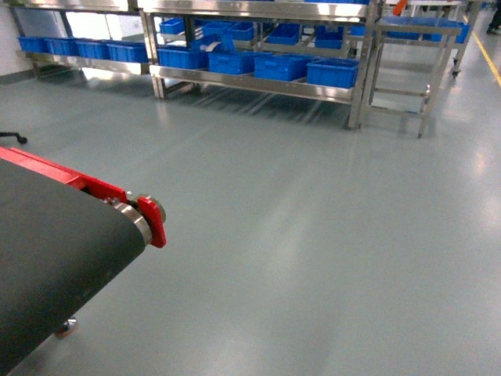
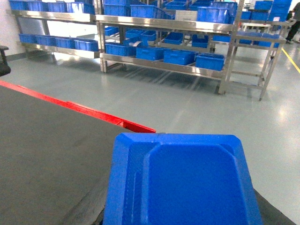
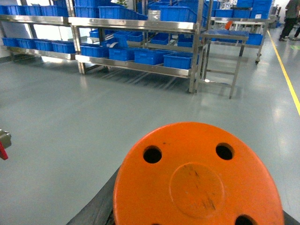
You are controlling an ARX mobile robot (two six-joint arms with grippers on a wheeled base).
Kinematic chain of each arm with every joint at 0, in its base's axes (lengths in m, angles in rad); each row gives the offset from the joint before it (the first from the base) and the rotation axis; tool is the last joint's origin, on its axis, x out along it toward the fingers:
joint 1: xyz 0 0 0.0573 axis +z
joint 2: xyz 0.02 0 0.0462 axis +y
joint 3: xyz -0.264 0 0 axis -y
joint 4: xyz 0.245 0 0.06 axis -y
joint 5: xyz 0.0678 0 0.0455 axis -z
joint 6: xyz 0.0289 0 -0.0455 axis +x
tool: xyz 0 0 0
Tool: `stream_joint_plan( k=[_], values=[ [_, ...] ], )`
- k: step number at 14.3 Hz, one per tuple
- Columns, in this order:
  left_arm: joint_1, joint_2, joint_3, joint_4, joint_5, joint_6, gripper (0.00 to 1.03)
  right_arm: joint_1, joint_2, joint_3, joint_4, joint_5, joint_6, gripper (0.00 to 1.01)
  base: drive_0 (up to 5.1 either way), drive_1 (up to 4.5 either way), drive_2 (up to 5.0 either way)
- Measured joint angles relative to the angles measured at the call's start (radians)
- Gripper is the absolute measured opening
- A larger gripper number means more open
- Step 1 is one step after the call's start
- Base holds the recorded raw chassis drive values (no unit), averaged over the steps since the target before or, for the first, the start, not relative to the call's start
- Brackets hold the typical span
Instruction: Sort blue parts and orange caps into right shelf containers
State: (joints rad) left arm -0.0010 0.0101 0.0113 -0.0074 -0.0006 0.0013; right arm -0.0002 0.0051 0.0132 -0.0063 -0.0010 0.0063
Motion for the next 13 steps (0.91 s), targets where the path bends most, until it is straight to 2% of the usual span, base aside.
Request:
stream_joint_plan(
  k=[13],
  values=[
    [0.0, 0.0, 0.0, 0.0, 0.0, 0.0, 0.42, 0.0, 0.0, 0.0, 0.0, 0.0, 0.0, 0.43, -1.5, -1.46, -1.5]
  ],
)
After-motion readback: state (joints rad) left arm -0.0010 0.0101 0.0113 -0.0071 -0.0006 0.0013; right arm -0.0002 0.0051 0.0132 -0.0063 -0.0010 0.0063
